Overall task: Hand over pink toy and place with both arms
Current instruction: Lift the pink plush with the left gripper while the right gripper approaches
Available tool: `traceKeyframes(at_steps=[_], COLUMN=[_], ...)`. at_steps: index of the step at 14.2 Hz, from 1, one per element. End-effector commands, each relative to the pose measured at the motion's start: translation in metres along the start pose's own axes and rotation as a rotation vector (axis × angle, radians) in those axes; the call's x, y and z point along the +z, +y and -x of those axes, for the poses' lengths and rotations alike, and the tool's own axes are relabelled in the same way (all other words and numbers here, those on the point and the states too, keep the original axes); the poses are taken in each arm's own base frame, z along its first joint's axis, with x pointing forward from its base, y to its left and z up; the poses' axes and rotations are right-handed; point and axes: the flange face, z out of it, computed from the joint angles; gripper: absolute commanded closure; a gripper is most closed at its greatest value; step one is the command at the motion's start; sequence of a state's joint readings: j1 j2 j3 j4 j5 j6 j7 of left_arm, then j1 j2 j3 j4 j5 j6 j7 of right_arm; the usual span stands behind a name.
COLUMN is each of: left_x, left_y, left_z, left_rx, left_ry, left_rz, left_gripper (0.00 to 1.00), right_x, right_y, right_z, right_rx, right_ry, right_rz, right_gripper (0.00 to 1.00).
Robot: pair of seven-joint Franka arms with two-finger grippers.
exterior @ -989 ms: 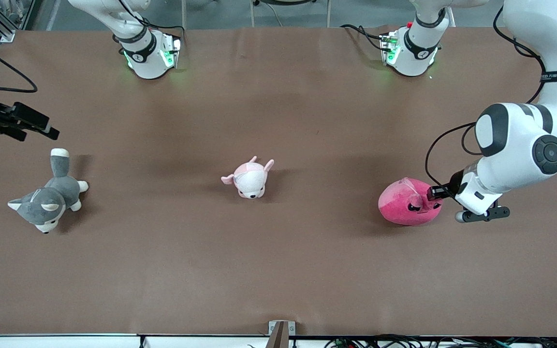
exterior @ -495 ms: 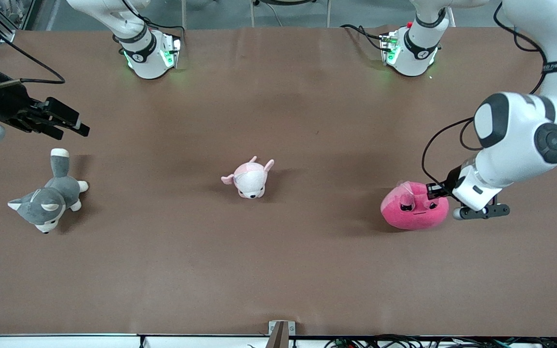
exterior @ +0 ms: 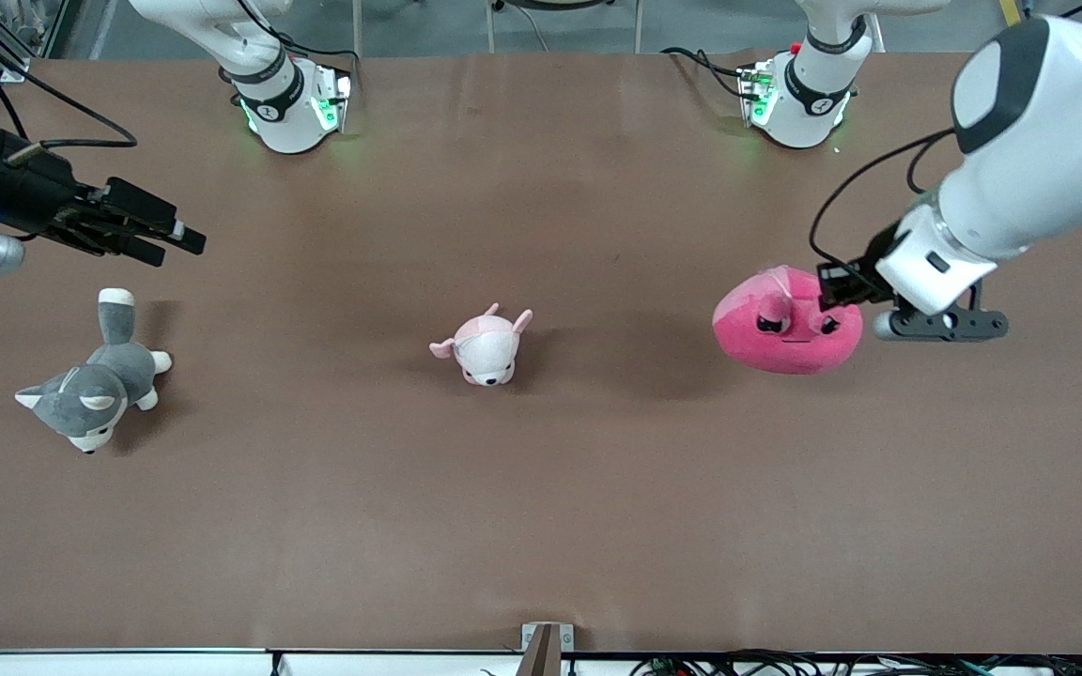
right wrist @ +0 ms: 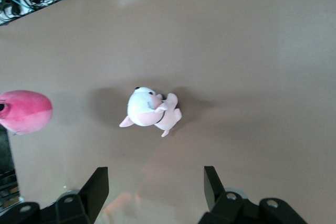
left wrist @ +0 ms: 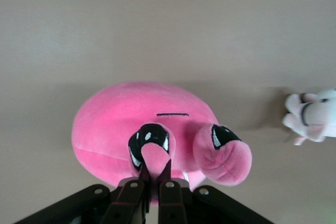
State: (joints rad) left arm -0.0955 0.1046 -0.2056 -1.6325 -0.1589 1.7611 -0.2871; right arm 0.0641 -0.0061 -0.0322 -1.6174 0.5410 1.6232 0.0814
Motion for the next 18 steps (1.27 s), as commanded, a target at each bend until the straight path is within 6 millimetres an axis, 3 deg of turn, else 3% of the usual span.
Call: traceKeyframes(at_steps=[1,6,8,12,15,18], left_x=[-0.033,-0.055,-0.055,-0.063,-0.053,-0.029], left_y=[0.038,0.127,0.161,0.206,0.24,0.278], left_z=[0.008,0.047,0.065,0.083,0.095,0.101], left_rx=[-0.038,-0.101,-0.143,-0.173,-0.209,-0.28], left_ry=[0.014,-0.06,-0.119,-0.18,-0.267,-0.279], left_rz=[0.067,0.262,0.323,0.451,0.559,0.609], left_gripper=[1.0,1.0,1.0,1.0,1.0,1.0], right_x=[0.013,0.034,0.039,0.05,0.059,0.071], right_y=[-0.002,-0.009,-0.019,-0.027,-0.044,-0.066], right_z=[-0.004,-0.008,-0.007,-0.01,-0.008,0.003], right_rx=[0.02,0.01,0.003,0.005,0.023,0.131], right_ry=[-0.03,-0.065,-0.077,-0.093,-0.124,-0.173], right_rz=[-0.052,-0.05,-0.088,-0.135,-0.203,-0.183], right_gripper=[0.18,0.18,0.18,0.18,0.18,0.18])
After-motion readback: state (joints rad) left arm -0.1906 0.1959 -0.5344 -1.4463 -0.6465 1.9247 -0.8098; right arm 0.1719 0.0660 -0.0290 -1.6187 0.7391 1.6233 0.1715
